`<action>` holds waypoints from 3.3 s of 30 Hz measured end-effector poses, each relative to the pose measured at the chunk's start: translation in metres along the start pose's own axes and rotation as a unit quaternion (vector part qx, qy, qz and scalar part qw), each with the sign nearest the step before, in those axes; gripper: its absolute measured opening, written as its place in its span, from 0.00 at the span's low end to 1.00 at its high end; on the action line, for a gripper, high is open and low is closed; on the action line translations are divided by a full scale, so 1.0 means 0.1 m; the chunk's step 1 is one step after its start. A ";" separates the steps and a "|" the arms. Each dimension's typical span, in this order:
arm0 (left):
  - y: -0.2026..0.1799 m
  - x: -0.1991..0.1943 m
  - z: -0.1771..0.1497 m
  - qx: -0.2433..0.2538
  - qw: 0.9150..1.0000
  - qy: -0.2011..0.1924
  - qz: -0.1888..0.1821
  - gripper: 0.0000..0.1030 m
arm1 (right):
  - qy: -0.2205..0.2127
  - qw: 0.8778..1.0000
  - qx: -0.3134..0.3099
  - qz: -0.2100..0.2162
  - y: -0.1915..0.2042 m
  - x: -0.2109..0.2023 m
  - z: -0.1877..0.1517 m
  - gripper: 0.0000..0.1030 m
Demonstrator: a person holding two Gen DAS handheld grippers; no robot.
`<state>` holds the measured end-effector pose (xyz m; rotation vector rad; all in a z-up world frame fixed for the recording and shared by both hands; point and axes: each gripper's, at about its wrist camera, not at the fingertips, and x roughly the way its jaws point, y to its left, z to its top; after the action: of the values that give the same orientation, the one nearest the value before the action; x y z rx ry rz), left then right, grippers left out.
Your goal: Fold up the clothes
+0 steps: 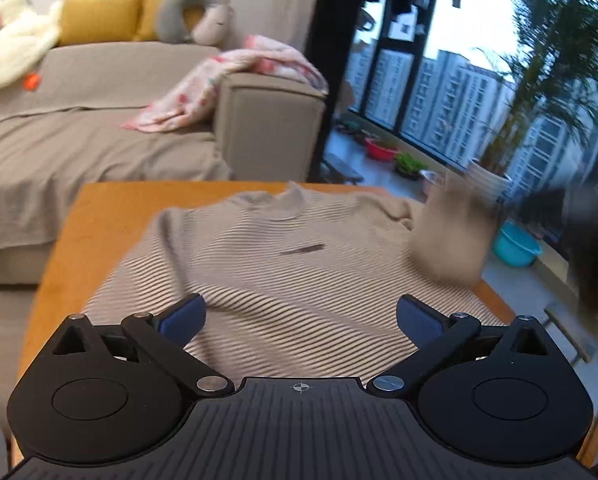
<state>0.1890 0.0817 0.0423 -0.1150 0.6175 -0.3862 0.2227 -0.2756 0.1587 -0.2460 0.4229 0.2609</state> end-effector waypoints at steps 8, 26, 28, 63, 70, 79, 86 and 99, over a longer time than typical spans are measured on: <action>0.29 -0.14 -0.11 -0.073 0.997 0.002 0.000 1.00 | -0.073 0.991 0.083 0.075 -0.03 0.21 1.20 0.08; 0.71 -0.46 -0.15 -0.112 0.992 -0.012 0.053 1.00 | 0.000 0.988 0.031 0.150 1.30 1.24 1.02 0.41; 0.76 -0.47 -0.13 -0.119 0.991 -0.014 0.058 1.00 | 0.012 0.986 0.016 0.165 1.33 1.11 0.94 0.41; 0.66 -0.10 0.13 -0.134 0.989 0.015 0.065 1.00 | -0.085 0.989 -0.063 0.103 0.59 1.13 1.10 0.04; 0.35 0.31 0.24 -0.092 0.994 0.051 0.039 1.00 | 0.028 0.991 -0.108 0.072 0.19 1.59 0.33 0.24; 0.15 0.66 0.22 -0.065 0.994 0.083 0.015 1.00 | 0.092 0.991 -0.098 0.010 -0.23 1.54 -0.28 0.48; 0.01 0.87 0.30 -0.018 0.997 0.063 0.029 1.00 | 0.079 0.975 0.164 0.128 -0.43 1.60 -0.23 0.48; 0.28 1.05 0.35 0.056 0.984 0.054 0.159 1.00 | 0.009 0.990 0.075 0.120 0.16 1.71 0.25 0.04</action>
<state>0.2962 0.0668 0.0078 0.1133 0.7076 -0.1184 0.3775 -0.2196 0.1040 -0.0488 0.4887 0.4607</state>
